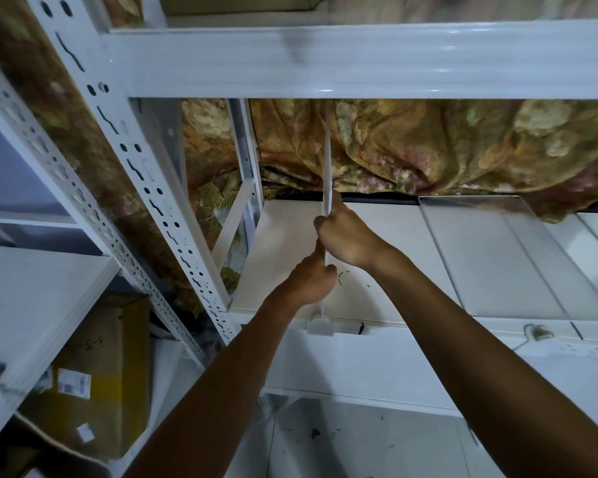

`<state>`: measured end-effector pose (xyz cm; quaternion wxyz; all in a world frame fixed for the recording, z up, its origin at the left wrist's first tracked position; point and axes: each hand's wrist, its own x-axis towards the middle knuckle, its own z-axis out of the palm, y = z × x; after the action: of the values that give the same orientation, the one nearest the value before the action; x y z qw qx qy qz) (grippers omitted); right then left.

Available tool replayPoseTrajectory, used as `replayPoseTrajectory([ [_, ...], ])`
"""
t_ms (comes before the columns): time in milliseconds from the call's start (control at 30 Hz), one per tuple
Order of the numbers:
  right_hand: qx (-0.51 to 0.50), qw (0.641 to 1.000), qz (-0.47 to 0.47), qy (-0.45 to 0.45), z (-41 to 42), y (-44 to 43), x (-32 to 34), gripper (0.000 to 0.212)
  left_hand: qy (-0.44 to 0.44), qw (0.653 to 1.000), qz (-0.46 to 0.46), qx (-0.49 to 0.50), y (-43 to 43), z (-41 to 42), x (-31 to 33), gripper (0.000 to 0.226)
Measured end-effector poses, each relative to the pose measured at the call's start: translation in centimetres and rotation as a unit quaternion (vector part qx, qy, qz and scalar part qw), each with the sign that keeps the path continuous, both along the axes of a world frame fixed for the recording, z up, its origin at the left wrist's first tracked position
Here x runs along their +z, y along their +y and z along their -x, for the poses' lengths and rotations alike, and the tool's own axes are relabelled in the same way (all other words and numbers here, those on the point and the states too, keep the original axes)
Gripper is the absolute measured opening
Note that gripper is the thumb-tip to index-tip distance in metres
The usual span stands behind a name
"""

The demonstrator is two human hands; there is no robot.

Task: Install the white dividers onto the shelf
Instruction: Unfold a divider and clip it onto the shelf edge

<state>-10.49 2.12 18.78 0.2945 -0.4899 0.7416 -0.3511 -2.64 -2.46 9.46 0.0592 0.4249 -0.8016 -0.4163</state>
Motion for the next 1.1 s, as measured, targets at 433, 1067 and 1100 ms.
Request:
replayPoseTrajectory([
  [433, -0.015, 0.998, -0.003, -0.054, 0.6, -0.6, -0.5, 0.051, -0.006, 0.999, -0.009, -0.036, -0.2, 0.2, 0.1, 0.052],
  [1067, -0.013, 1.0, 0.009, -0.026, 1.5, -0.9, -2.4, 0.056, -0.041, 0.997, 0.016, -0.059, -0.7, 0.1, -0.6, 0.041],
  [1100, -0.01, 1.0, 0.013, -0.026, 1.2, -0.9, -2.5, 0.054, -0.037, 0.998, 0.018, -0.051, -0.8, 0.1, -0.6, 0.041],
])
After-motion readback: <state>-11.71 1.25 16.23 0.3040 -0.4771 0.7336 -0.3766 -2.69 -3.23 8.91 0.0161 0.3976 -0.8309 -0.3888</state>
